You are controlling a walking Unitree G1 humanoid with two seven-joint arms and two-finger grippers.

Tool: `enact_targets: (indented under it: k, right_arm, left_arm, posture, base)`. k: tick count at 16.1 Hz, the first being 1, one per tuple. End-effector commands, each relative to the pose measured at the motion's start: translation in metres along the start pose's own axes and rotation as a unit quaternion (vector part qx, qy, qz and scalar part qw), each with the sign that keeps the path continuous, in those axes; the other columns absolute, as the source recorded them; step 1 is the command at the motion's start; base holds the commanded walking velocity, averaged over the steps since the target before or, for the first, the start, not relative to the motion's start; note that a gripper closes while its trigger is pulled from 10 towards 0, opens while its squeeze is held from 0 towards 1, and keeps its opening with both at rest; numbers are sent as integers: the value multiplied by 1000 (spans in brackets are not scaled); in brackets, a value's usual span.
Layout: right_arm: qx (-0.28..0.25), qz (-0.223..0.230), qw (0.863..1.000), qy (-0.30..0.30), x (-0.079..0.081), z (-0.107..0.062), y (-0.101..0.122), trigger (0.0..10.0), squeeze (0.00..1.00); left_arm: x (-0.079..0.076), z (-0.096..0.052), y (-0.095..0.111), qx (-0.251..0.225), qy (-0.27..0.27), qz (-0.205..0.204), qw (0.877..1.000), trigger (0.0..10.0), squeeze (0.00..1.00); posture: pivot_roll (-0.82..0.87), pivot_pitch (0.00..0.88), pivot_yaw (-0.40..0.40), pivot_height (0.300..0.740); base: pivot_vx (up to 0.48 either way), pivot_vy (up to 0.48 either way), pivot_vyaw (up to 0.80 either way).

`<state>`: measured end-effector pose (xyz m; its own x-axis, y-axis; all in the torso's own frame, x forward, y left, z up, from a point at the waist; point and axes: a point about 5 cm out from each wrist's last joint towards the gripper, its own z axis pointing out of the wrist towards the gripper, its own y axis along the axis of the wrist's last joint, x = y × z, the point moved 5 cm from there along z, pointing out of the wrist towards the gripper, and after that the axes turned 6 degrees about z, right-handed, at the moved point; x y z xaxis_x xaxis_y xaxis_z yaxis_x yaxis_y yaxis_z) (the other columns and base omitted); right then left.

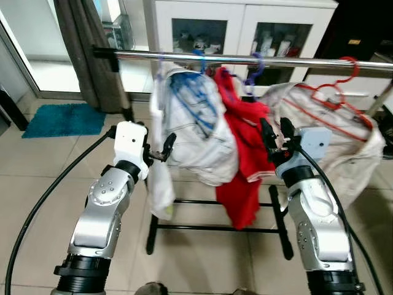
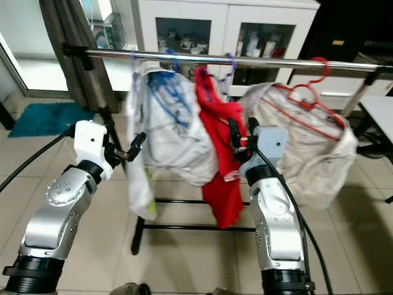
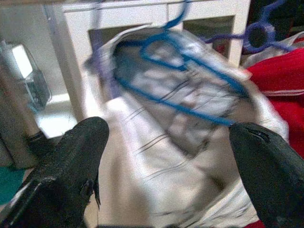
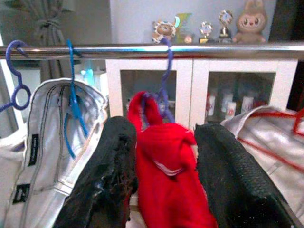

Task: Hang hanger

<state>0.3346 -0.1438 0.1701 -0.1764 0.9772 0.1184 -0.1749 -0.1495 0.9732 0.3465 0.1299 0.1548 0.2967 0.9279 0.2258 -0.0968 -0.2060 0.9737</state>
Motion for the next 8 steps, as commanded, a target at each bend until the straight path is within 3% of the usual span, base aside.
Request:
enact_targets:
  k: [1, 8]
  right_arm:
    - [14, -12, 1000, -14, -7, -3, -2, 10000, 0]
    - [35, -24, 999, 9, -9, 4, -5, 10000, 0]
  left_arm:
    - [-9, 1, 6, -12, -13, 5, 1000, 10000, 0]
    - [-10, 3, 10, -17, -21, 17, 1000, 10000, 0]
  posture:
    - [-95, 40, 0, 740]
    - [-85, 38, 2, 740]
  base:
    - [0, -412, 800]
    - [0, -401, 800]
